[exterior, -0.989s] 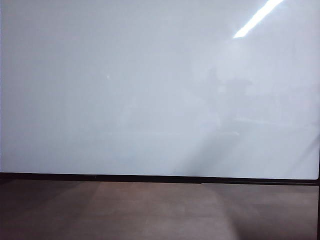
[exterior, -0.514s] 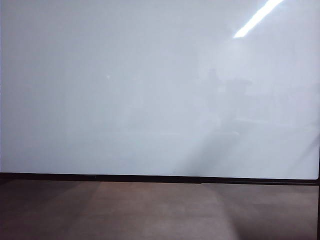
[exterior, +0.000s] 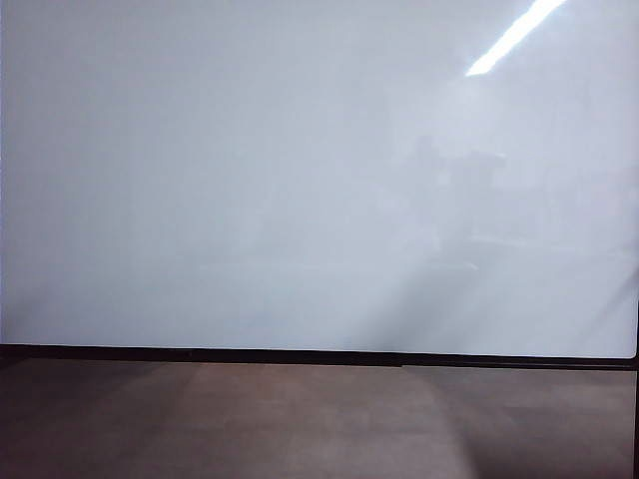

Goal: Reach to the right to find the marker pen, pick it up, and write the number 17 on the whiteboard.

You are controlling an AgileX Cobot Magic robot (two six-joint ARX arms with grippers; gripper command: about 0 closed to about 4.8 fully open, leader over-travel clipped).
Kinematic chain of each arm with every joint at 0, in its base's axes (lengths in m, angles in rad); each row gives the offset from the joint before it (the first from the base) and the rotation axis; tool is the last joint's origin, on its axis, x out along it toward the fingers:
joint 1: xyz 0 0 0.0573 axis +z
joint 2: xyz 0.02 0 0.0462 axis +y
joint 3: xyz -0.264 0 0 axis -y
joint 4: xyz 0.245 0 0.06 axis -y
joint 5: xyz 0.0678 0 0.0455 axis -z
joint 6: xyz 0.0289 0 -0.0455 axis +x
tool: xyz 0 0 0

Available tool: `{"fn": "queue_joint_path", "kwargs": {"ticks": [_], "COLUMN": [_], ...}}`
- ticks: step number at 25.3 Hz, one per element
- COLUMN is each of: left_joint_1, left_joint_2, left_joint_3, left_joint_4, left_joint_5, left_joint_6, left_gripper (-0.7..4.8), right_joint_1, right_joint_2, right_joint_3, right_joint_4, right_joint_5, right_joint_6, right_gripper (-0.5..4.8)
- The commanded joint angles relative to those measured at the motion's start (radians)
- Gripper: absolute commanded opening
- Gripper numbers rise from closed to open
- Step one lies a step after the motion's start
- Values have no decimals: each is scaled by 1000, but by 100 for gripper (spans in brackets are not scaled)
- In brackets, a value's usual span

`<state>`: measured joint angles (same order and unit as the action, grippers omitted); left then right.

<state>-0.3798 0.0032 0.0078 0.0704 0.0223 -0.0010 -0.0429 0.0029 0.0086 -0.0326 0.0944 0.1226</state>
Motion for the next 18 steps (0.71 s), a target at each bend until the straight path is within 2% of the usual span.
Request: {"fn": "queue_joint_path", "kwargs": {"ticks": [1,5,10,15,18], "left_joint_1": [-107,-208,-216,-216,-216], "left_joint_2": [1,1,1,1,1], "left_joint_3": [0,0,0,0,0], "left_joint_4": [13,13,13,13,13], "left_joint_5": [0,4,0,0,0], "left_joint_6": [-3,-3,-3,-3,-3], "left_gripper": [-5,-5,-5,-5,-5], "right_joint_1": [1,1,-11,-58,-109], "right_joint_2": [-1,-1,25,195,394], "right_joint_3": [-2,-2,41,232,381], "right_joint_4": [43,151,375,629,737], "right_joint_5": [62,135,180,177,145], "right_joint_6": [21,54,53,56,-6], "right_gripper": [-5,-5,-1,3,3]}}
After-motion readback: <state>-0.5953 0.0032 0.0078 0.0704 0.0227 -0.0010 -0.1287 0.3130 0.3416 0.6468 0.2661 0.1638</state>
